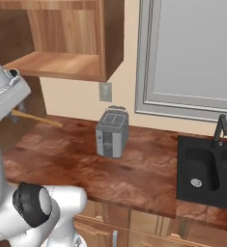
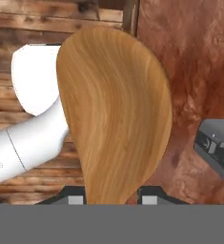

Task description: Organize the utensils by type. Pick up the wooden spoons from the counter and place them in the open cabinet. Then pick up the metallic utensils from the counter and place them in the open drawer.

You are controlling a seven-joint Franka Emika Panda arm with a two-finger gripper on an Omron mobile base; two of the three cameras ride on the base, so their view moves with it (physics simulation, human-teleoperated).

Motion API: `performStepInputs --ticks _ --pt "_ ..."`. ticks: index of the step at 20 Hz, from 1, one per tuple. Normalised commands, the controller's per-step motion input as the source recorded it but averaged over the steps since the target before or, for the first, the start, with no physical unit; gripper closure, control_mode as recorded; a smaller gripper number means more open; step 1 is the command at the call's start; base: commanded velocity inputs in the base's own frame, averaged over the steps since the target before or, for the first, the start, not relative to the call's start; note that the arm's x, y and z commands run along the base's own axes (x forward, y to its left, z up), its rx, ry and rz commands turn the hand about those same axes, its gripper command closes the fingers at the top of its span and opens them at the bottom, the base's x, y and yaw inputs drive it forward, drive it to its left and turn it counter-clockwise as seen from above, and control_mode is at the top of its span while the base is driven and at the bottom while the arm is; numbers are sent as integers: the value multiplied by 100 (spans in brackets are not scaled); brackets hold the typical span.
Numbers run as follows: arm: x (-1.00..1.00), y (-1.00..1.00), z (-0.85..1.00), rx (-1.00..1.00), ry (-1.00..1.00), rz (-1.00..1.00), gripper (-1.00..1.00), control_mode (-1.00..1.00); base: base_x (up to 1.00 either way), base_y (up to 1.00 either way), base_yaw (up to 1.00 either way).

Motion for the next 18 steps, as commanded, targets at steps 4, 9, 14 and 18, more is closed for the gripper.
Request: performStepInputs --ticks 4,9,14,18 --pt "11 -2 23 0 -27 30 100 -100 0 0 0" --pt "58 0 28 0 -23 13 100 -100 0 0 0" --pt "56 8 36 5 -27 2 100 -100 0 0 0" --pt "45 18 38 3 -27 1 100 -100 0 0 0"
